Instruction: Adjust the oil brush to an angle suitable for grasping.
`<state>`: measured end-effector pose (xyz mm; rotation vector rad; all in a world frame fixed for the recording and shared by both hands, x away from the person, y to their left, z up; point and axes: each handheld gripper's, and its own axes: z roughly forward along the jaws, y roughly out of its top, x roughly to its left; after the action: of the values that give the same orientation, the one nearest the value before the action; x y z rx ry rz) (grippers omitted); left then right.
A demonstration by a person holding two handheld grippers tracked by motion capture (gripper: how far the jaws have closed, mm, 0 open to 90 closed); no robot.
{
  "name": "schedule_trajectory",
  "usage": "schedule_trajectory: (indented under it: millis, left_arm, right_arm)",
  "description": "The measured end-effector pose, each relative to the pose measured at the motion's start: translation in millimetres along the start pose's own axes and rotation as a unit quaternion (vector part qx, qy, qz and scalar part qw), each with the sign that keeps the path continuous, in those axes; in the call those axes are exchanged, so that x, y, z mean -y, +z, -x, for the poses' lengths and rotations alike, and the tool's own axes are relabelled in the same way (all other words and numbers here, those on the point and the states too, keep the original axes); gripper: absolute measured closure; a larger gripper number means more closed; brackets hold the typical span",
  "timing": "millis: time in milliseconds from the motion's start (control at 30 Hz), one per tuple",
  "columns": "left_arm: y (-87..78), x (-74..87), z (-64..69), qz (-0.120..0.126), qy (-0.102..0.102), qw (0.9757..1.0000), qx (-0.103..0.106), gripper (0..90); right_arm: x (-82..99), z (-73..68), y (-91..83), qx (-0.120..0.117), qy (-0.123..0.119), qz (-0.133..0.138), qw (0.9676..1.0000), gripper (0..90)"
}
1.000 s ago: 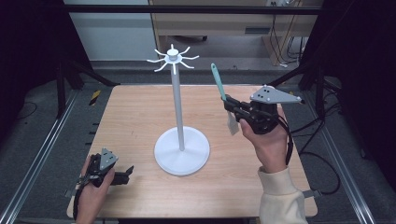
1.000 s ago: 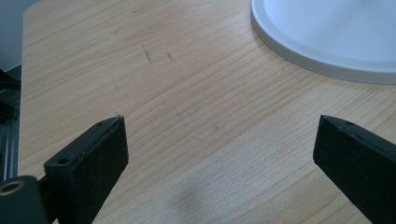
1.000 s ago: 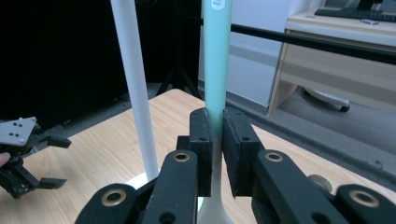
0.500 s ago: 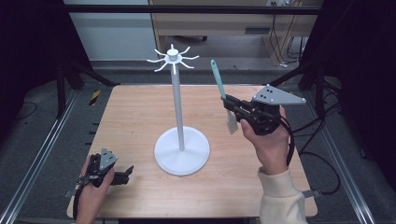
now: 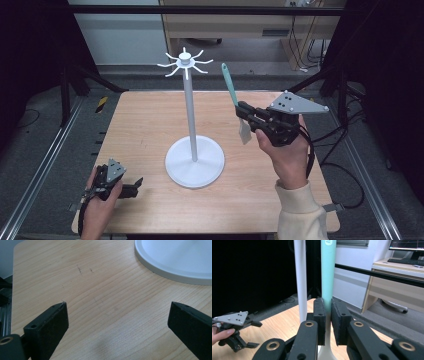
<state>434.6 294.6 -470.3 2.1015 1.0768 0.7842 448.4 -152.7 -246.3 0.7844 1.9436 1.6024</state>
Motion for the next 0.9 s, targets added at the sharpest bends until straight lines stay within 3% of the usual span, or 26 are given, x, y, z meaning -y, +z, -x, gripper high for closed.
schedule_trajectory:
  millis: [900]
  left_arm:
    - [0.0, -0.1, 0.2, 0.0, 0.0, 1.0, 0.0, 2.8]
  right_arm:
    - [-3.4, -18.2, 8.9, -0.032, -0.017, -0.005, 0.9993, 82.5]
